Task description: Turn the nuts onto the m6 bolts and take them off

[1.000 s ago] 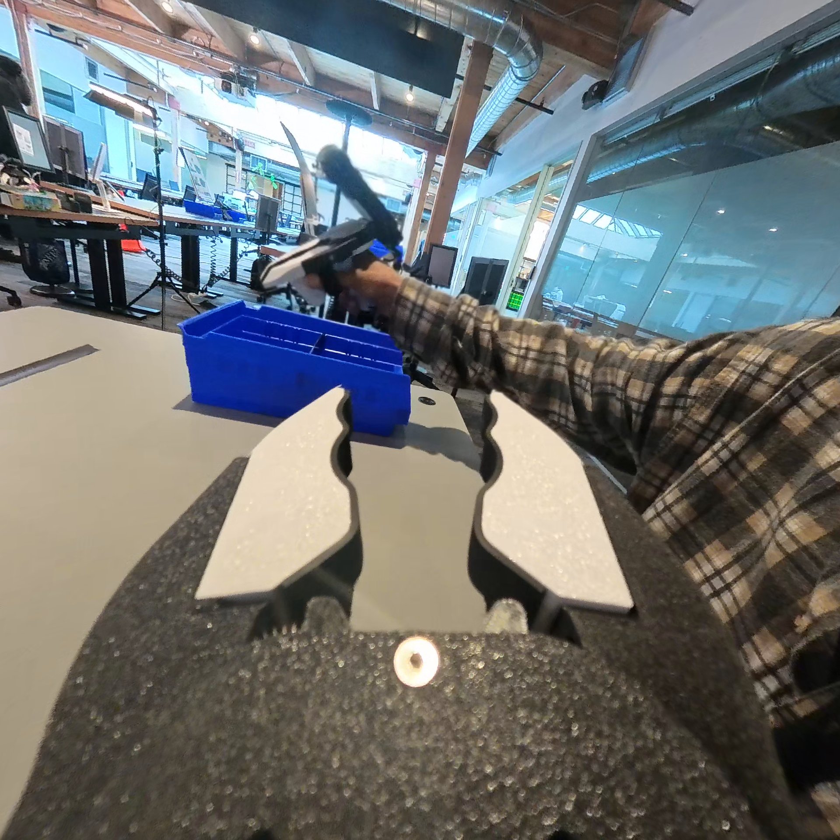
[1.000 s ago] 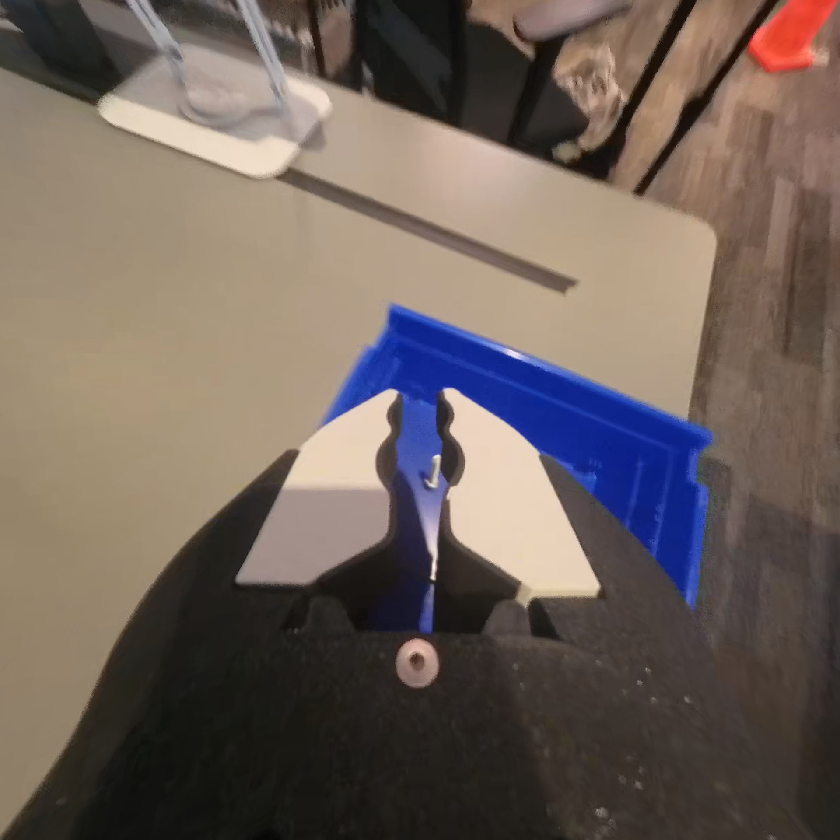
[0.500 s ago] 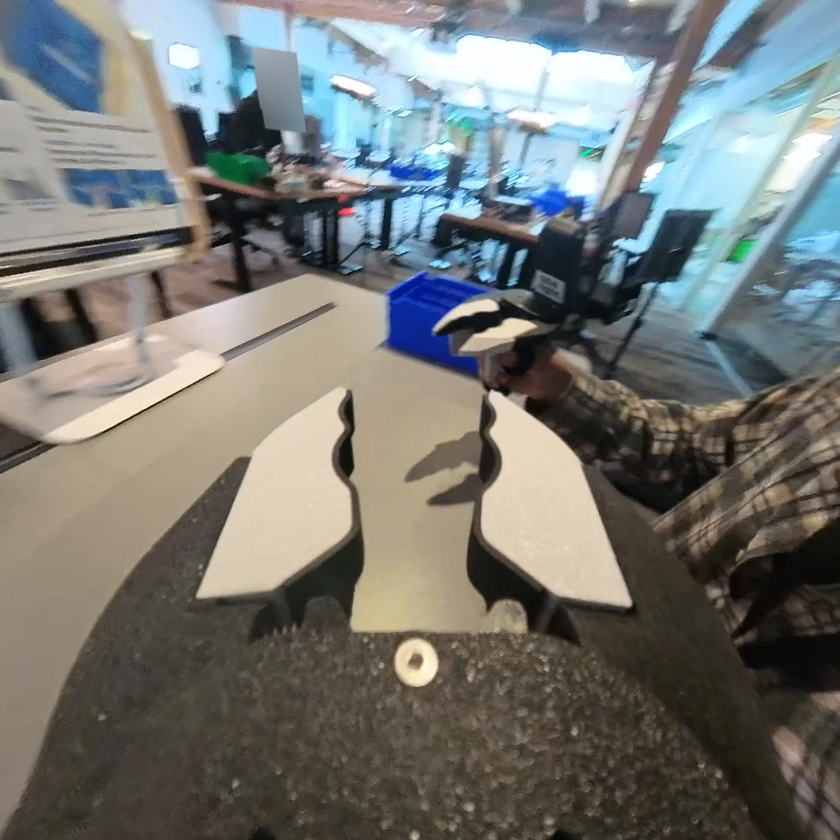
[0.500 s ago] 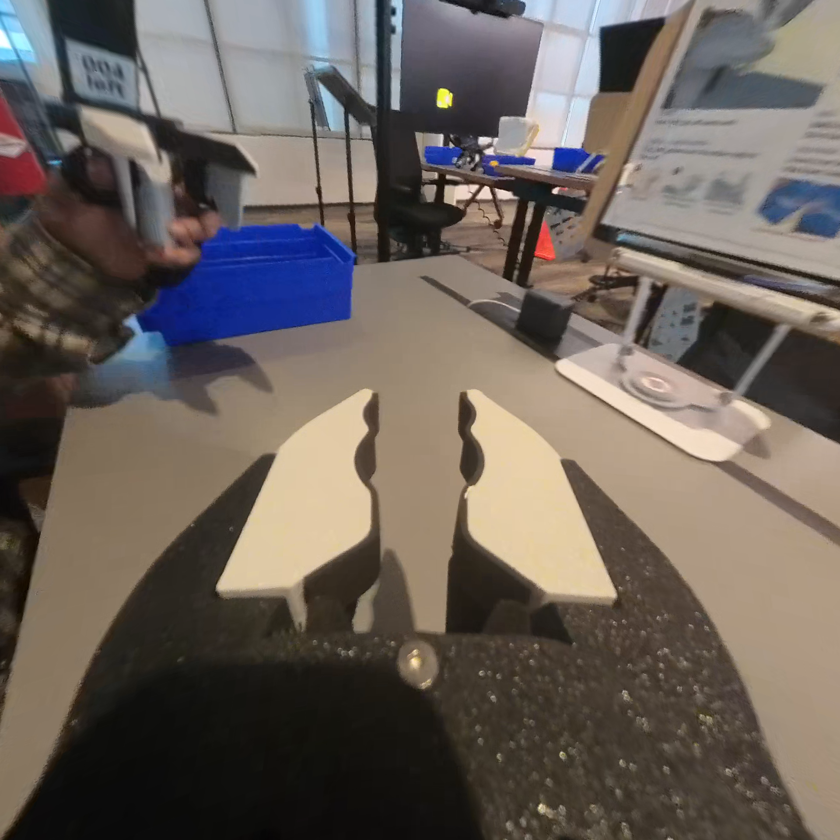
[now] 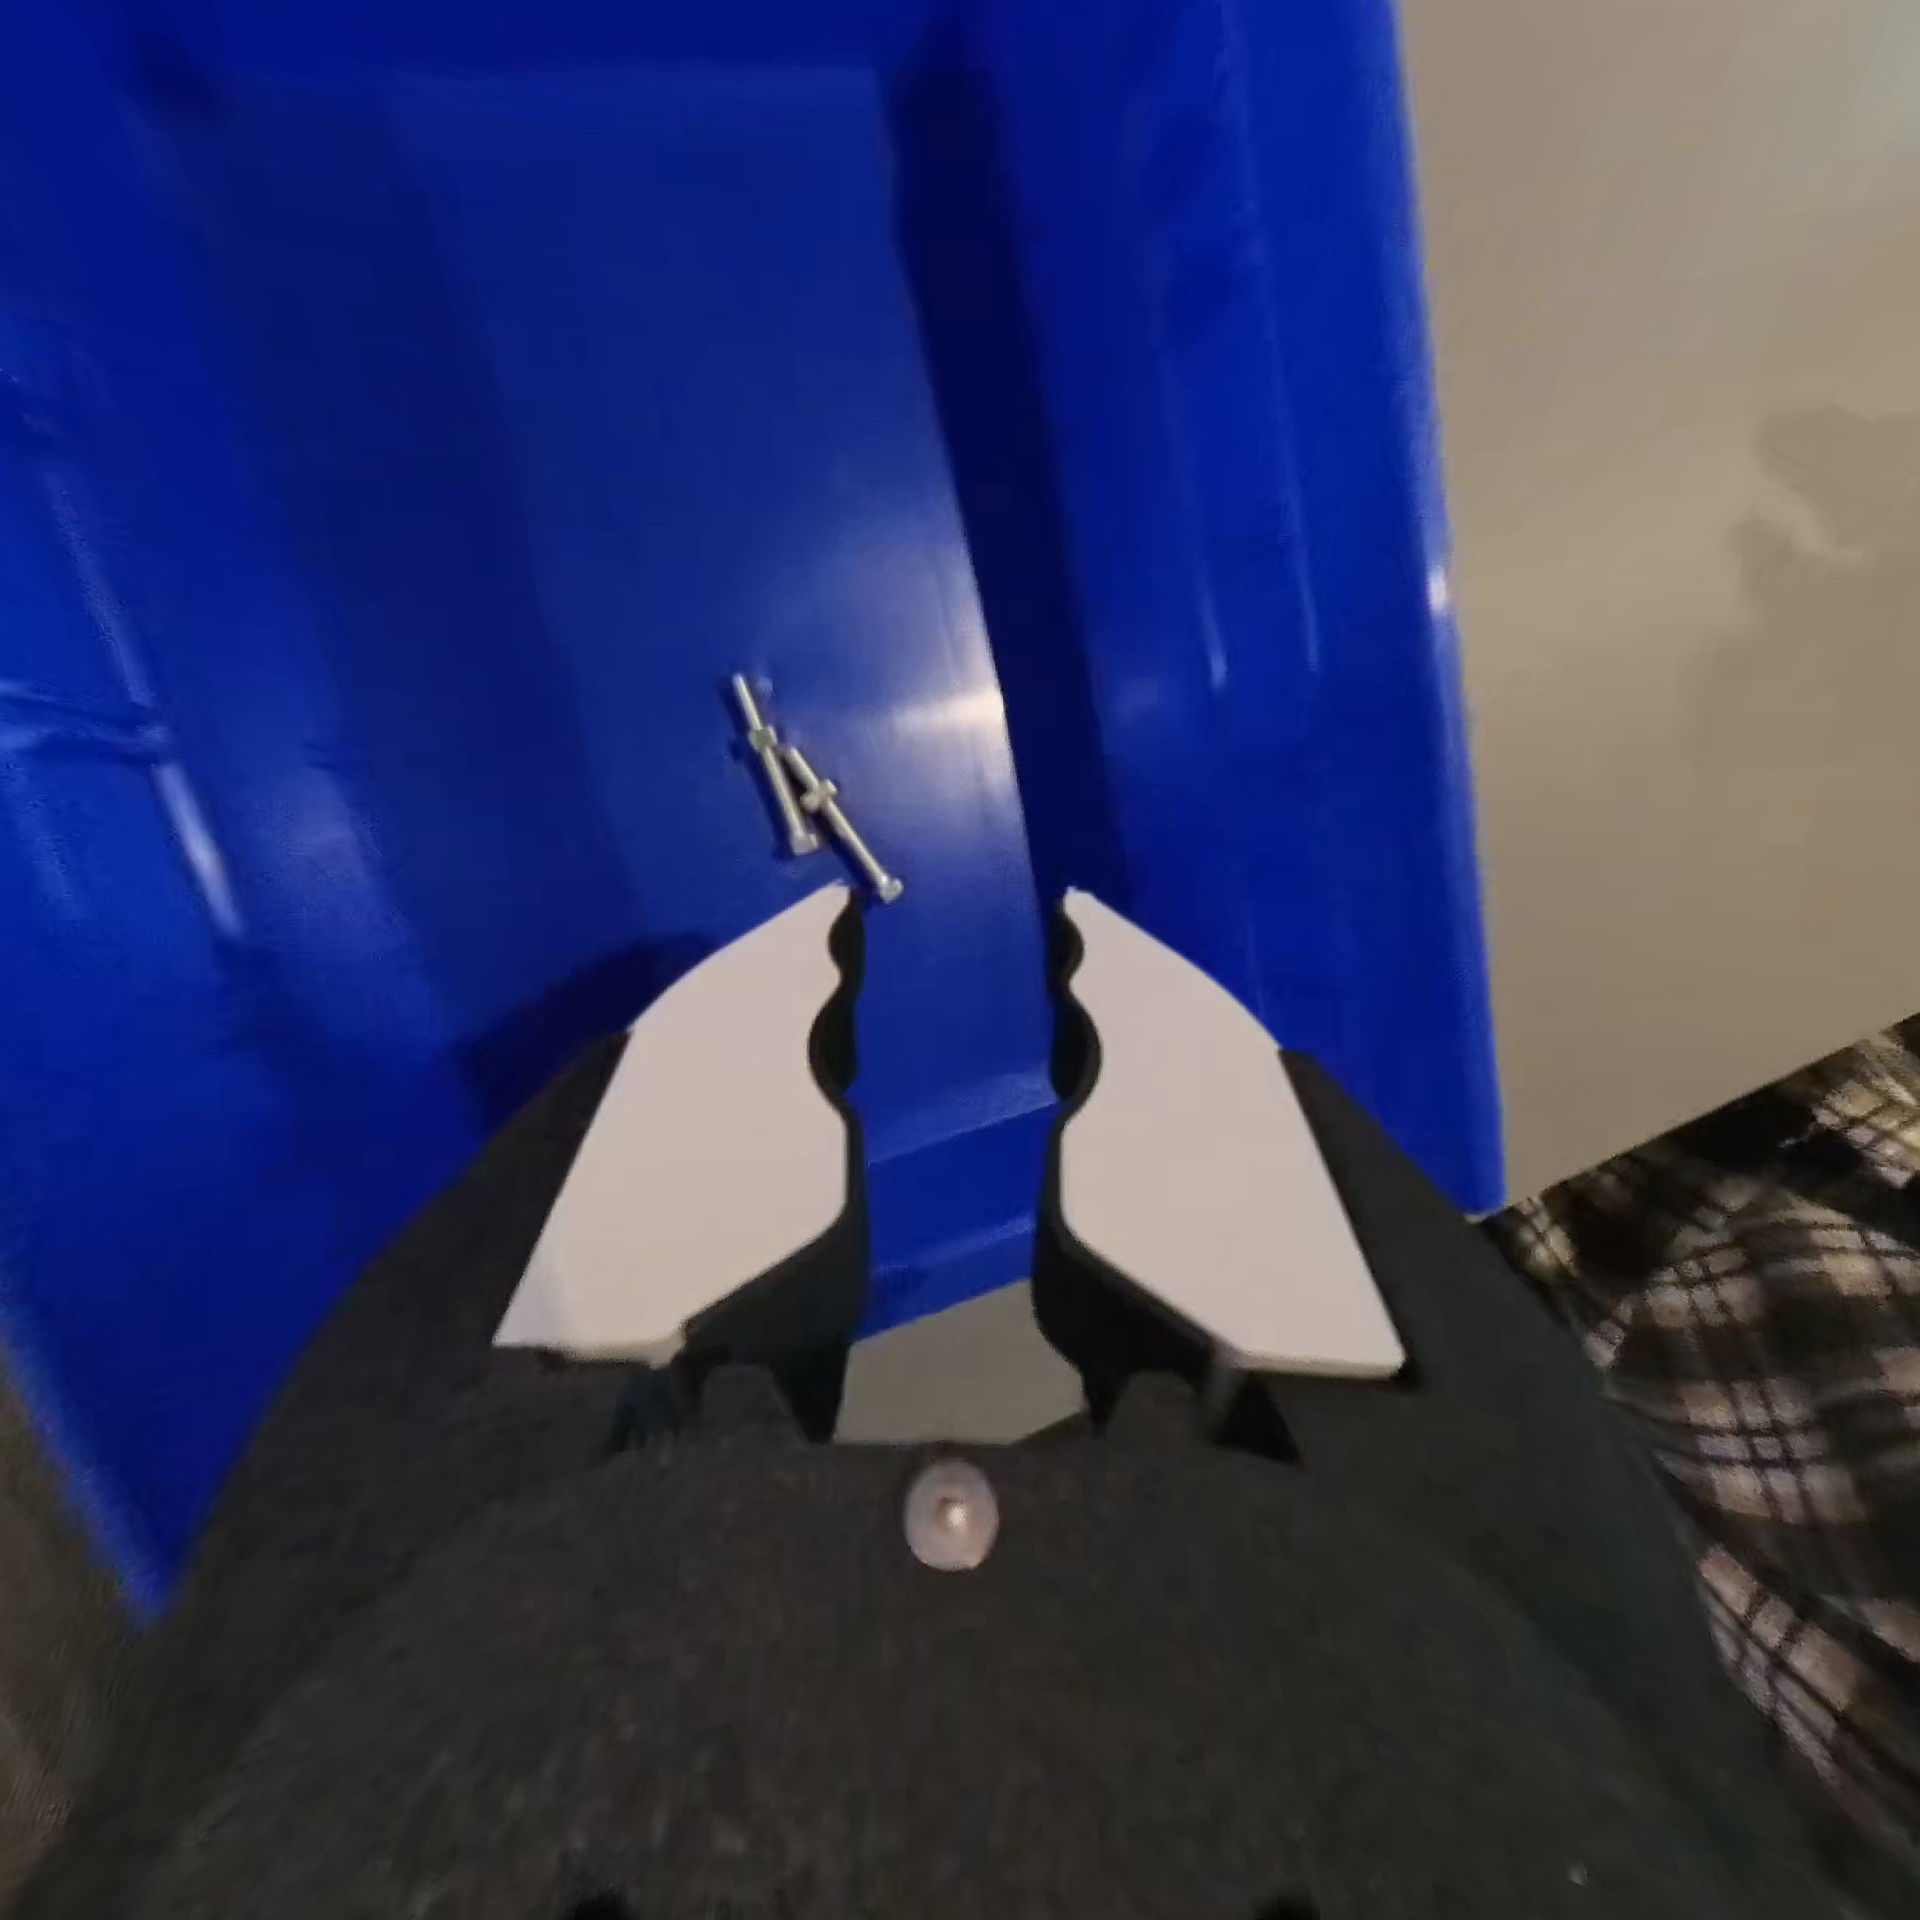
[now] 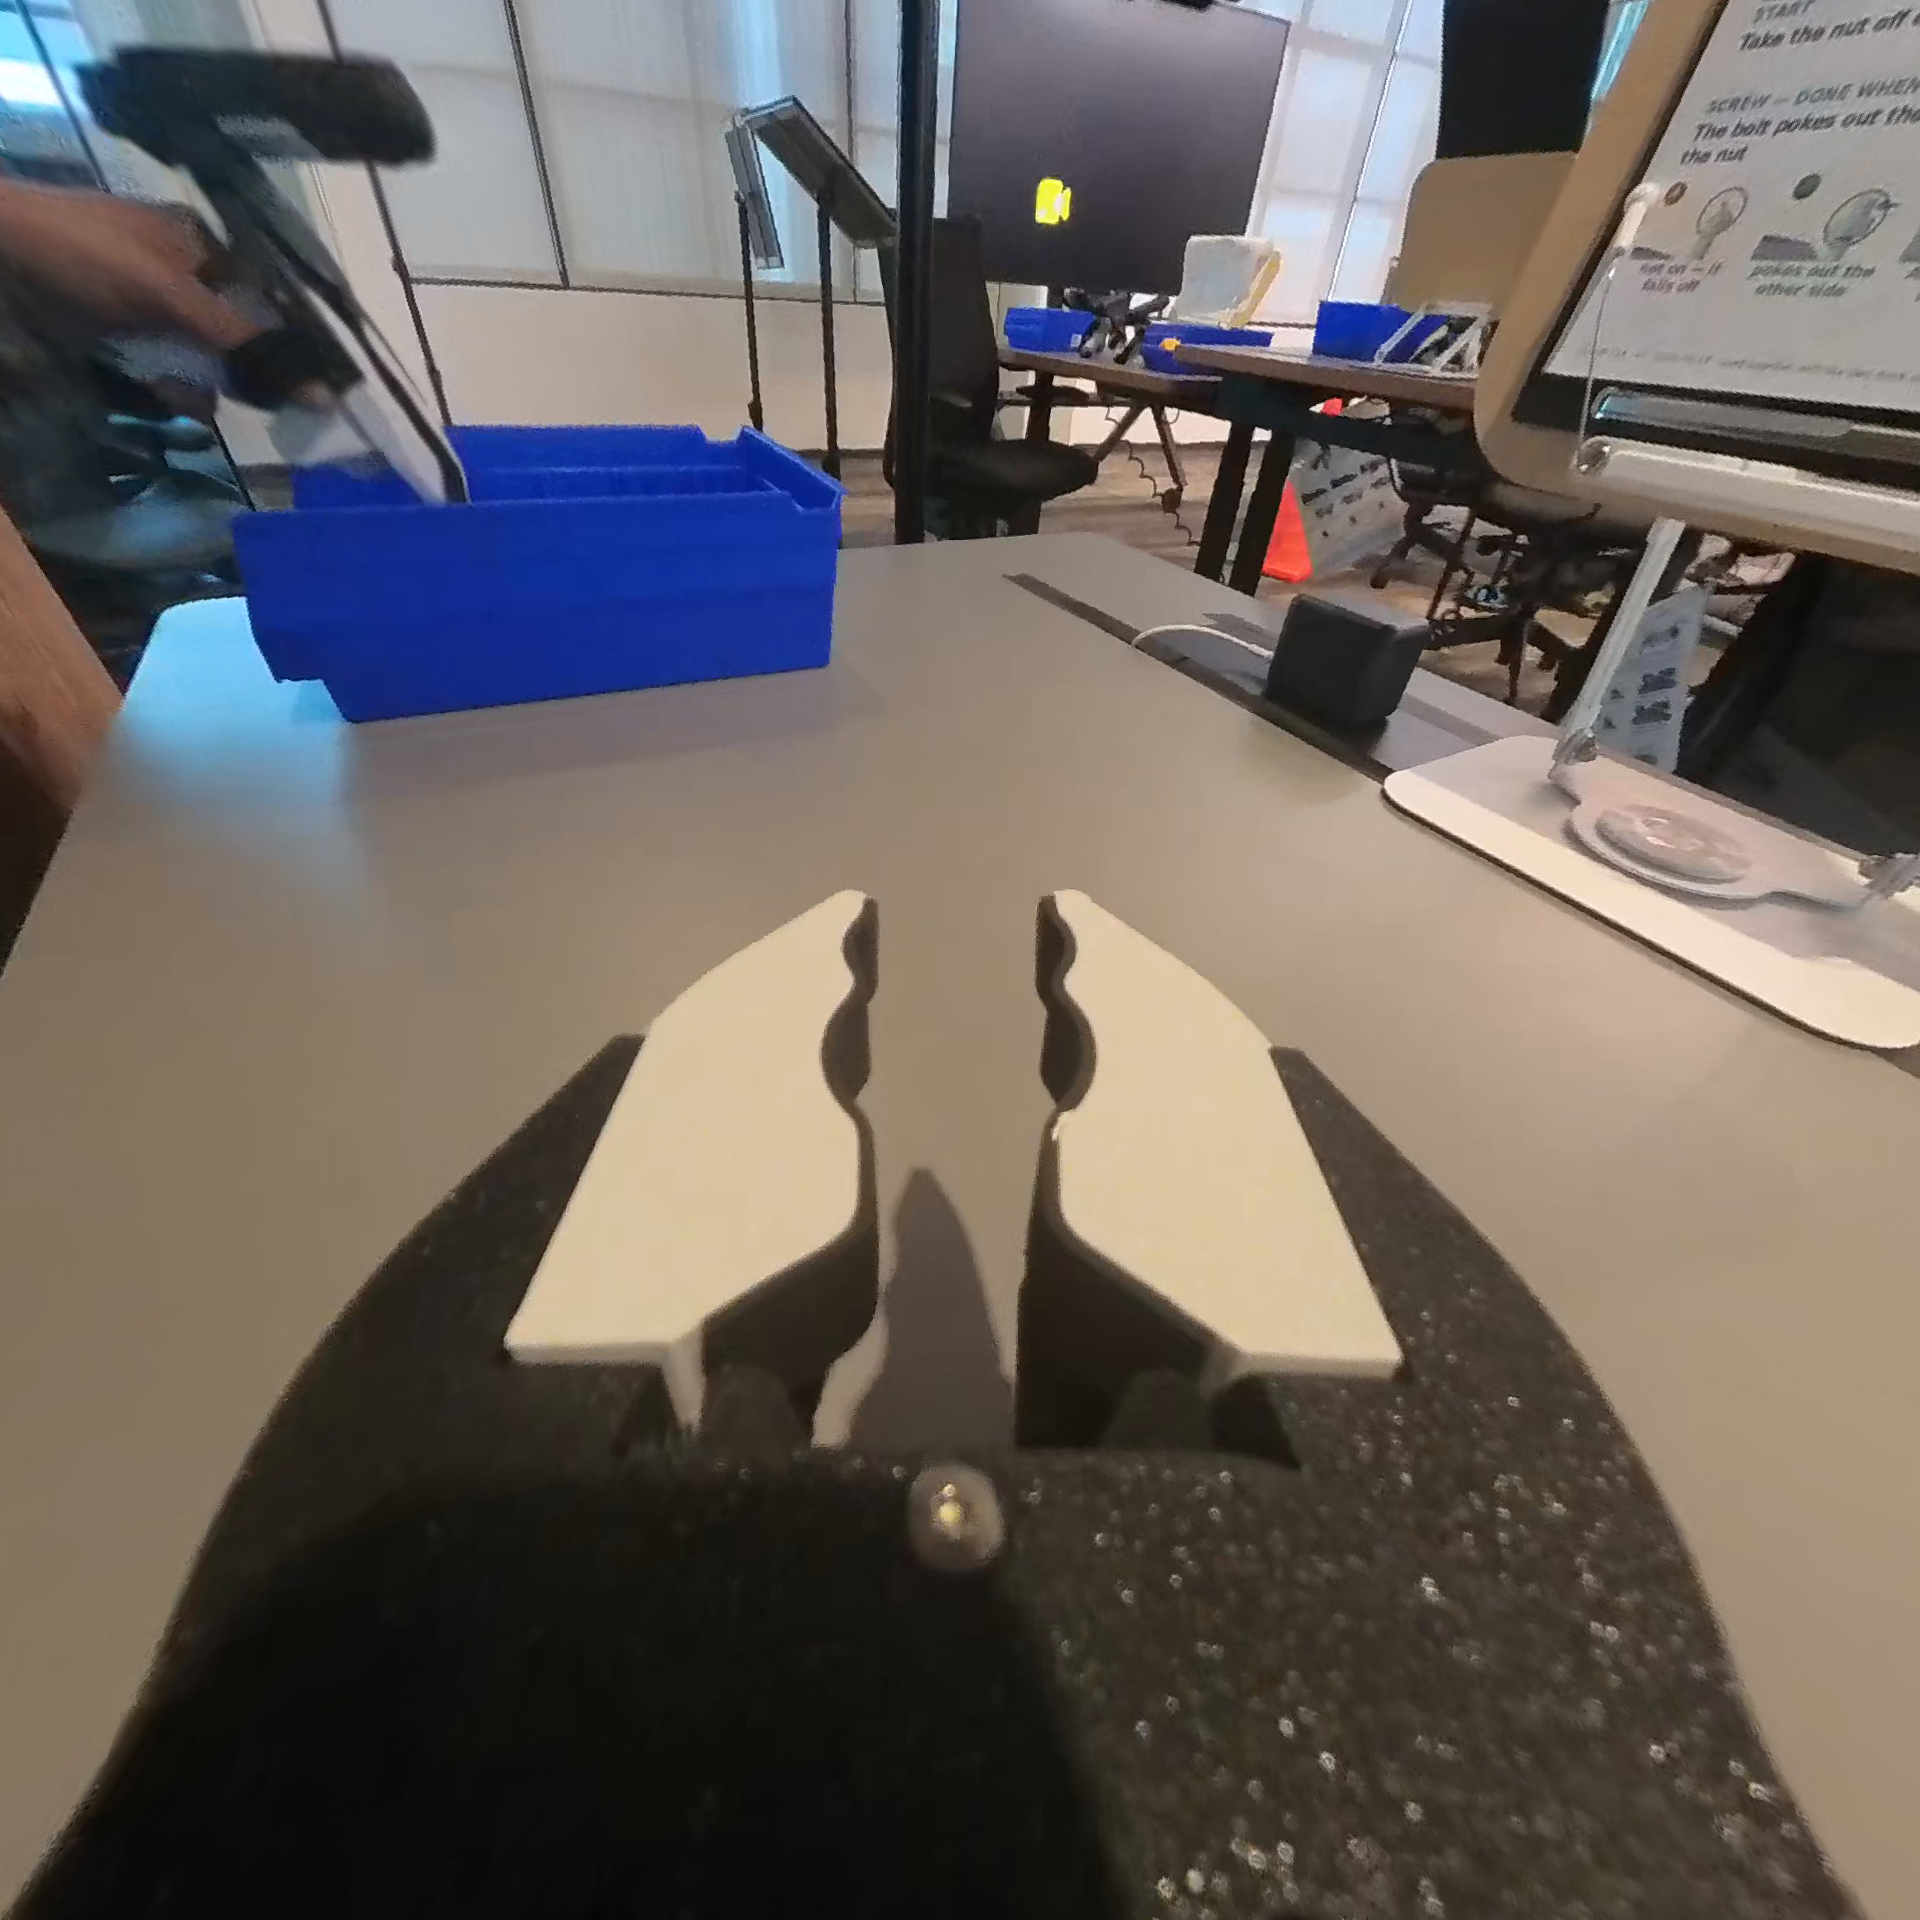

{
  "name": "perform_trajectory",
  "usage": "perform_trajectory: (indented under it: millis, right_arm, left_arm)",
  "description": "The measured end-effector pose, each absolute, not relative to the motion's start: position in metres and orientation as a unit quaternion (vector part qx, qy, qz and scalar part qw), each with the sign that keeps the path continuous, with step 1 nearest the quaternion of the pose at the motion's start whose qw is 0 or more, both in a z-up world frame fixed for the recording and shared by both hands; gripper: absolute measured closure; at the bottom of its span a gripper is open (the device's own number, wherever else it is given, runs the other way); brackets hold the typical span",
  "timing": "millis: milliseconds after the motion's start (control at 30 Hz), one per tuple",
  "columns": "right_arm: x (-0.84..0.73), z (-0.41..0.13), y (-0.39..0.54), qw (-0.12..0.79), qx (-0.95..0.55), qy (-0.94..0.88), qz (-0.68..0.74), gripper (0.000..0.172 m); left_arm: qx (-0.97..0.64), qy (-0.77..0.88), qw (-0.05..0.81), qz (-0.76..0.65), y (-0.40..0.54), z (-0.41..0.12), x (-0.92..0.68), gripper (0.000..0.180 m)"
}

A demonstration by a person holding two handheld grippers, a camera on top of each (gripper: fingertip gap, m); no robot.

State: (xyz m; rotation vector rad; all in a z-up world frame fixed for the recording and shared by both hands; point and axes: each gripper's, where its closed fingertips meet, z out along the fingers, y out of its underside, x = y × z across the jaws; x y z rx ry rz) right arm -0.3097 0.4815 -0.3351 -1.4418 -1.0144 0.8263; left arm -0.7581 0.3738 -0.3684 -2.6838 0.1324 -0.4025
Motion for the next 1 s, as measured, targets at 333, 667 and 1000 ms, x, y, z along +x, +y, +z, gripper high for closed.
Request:
perform_trajectory:
  millis: [333,667,1000]
  right_arm:
    - [-0.304,-0.335,0.476,0.556,-0.608,-0.432,0.366,0.143]
    - [-0.300,-0.329,0.475,0.553,-0.605,-0.412,0.399,0.143]
    - [-0.300,-0.328,0.473,0.555,-0.601,-0.414,0.399,0.146]
  left_arm:
    - [-0.990,0.009,0.085,-0.114,0.376,-0.427,-0.754,0.159]
    - [-0.994,-0.029,0.068,-0.087,0.379,-0.443,-0.767,0.172]
    - [-0.980,-0.029,0.144,-0.135,0.382,-0.422,-0.759,0.176]
